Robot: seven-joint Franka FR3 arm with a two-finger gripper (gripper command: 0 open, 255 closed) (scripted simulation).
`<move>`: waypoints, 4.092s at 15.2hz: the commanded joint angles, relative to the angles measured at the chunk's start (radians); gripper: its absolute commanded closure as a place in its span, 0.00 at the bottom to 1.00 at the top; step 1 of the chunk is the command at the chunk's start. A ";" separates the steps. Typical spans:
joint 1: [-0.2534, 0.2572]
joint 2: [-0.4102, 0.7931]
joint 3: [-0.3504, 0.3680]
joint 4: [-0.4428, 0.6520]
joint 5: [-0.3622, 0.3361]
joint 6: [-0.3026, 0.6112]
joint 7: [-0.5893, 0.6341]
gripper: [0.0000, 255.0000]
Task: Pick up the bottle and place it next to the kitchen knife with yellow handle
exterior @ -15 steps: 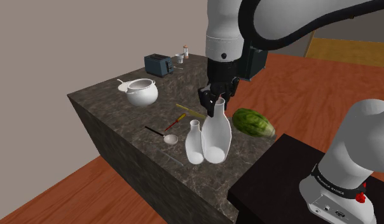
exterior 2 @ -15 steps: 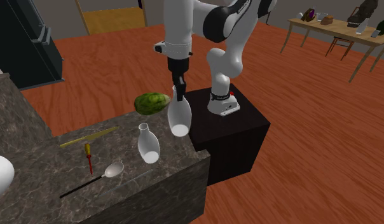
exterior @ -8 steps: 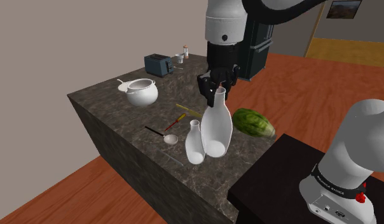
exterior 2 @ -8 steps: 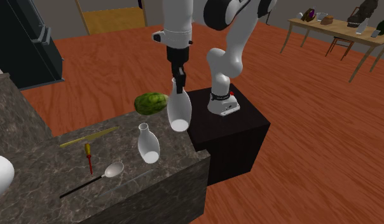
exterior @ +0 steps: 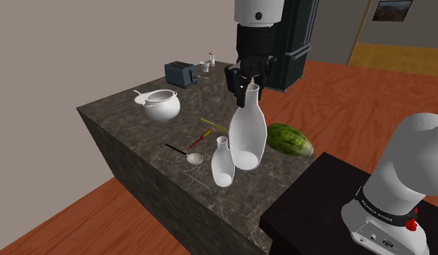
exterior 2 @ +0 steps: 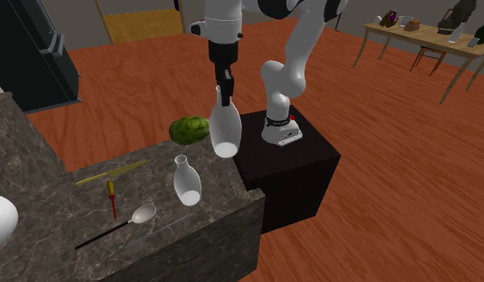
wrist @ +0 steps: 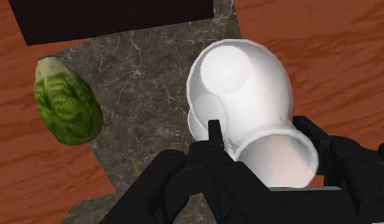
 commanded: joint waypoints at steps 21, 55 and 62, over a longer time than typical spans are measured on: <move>-0.117 0.358 -0.095 0.166 -0.135 0.172 -0.163 1.00; -0.190 1.105 -0.203 0.687 -0.290 0.385 -0.309 1.00; -0.188 1.141 -0.208 0.652 -0.298 0.454 -0.303 1.00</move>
